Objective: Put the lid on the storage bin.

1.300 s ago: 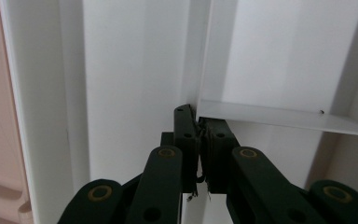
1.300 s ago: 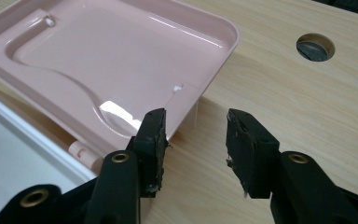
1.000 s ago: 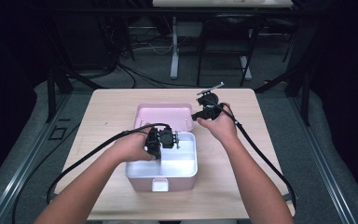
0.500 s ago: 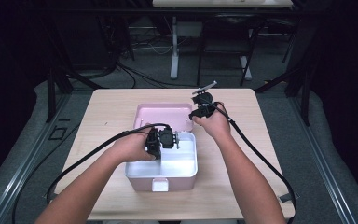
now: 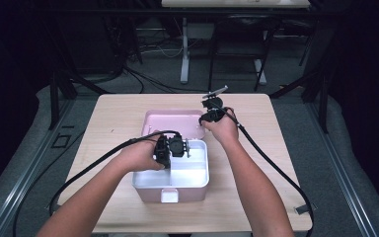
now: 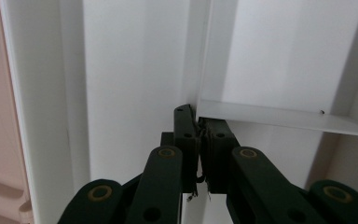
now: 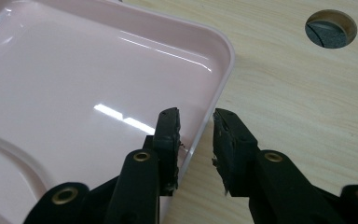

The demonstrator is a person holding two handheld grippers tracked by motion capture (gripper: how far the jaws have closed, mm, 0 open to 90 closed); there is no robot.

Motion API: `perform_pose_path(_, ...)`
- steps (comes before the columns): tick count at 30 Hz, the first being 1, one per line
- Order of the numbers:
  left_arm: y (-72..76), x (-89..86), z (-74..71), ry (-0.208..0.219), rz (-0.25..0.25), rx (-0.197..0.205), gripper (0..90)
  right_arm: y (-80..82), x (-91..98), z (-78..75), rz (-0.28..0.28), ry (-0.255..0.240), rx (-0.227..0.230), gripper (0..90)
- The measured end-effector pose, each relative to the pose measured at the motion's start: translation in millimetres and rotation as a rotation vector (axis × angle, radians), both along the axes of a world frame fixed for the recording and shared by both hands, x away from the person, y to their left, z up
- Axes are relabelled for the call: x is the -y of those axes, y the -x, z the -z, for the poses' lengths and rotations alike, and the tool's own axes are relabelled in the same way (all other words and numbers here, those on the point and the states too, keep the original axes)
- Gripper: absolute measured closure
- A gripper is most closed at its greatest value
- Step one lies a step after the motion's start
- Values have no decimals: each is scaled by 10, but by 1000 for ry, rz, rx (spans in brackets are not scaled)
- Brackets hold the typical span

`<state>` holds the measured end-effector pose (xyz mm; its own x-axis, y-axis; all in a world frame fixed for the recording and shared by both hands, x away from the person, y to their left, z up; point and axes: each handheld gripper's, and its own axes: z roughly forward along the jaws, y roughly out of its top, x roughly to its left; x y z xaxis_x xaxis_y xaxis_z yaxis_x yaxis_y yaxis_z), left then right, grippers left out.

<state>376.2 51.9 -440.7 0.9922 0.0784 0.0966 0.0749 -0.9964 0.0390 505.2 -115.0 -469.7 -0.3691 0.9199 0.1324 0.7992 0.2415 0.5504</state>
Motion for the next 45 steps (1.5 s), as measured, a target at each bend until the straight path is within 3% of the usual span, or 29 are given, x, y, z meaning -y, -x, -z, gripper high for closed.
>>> perform_pose_path(19, 4, 1, -1, -2, 1, 5, 859, -123, -11, 37, 37, -31, -83, 774)
perform_pose_path(32, 5, 1, -1, -2, 1, 6, 859, -100, -18, -19, 78, -50, -84, 806)
perform_pose_path(45, 2, -2, 2, 2, -4, -1, 860, -30, -16, -160, 77, -45, -39, 825)
